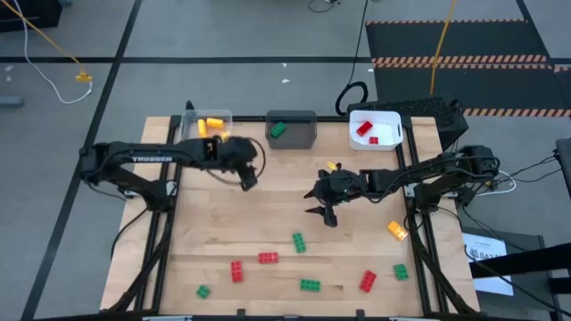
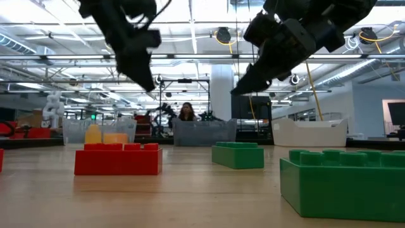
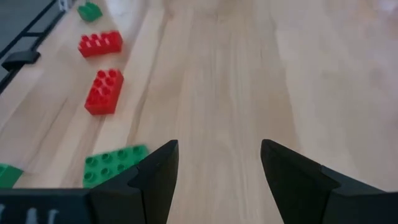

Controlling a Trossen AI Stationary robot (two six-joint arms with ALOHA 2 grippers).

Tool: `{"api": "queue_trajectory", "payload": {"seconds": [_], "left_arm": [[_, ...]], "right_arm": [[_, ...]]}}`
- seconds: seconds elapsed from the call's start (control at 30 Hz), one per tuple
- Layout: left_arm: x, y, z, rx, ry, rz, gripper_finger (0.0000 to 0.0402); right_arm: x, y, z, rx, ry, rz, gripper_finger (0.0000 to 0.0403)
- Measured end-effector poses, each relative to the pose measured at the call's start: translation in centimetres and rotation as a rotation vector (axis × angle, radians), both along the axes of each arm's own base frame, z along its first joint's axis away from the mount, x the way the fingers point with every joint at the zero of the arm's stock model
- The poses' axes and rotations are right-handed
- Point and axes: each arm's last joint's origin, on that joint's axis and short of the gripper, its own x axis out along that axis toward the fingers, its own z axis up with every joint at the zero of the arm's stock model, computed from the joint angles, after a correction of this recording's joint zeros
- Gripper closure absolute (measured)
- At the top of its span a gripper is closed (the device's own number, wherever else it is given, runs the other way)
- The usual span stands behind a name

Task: Sort & place blocks by color
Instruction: Put the left 8 stud red game piece into the white bin

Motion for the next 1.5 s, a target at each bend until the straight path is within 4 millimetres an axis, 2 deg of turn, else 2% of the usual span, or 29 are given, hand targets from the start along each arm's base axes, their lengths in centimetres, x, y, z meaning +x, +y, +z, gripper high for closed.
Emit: {"api": "queue_trajectory", "payload": {"seconds": [0.13, 0.37, 0.63, 0.83, 0.97, 1.13, 1.33, 1.5], "left_arm": [[1.0, -3.7, 0.5, -0.019, -0.035, -0.116, 0.025], [0.5, -9.4, 0.2, -0.082, -0.007, -0.243, 0.025], [-0.5, -14.1, 0.1, -0.195, -0.021, -0.261, 0.025], [-0.4, -17.5, -1.3, -0.162, -0.008, -0.312, 0.0249], [-0.1, -19.3, -3.0, -0.166, 0.019, -0.305, 0.0237], [0.0, -20.7, -4.4, -0.238, 0.046, -0.227, 0.0199], [-0.4, -22.8, -4.1, -0.358, -0.017, -0.222, 0.015], [-1.1, -24.7, -3.7, -0.464, -0.059, -0.211, 0.0132]], "right_arm": [[0.0, 0.0, 0.1, -0.004, -0.007, 0.003, 0.0181], [-0.1, 0.0, -0.2, -0.007, 0.019, 0.002, 0.0181], [-0.1, 0.0, -0.2, 0.01, 0.022, -0.007, 0.0181], [-0.1, 0.0, 0.5, -0.023, -0.027, 0.017, 0.0181], [-0.5, 0.0, 1.4, -0.03, -0.061, 0.022, 0.0181], [-1.2, 0.4, 2.2, -0.012, -0.055, 0.026, 0.0181], [-2.1, 1.7, 3.4, -0.023, -0.082, 0.083, 0.0181], [-2.9, 2.7, 4.6, -0.038, -0.133, 0.104, 0.0181]]}}
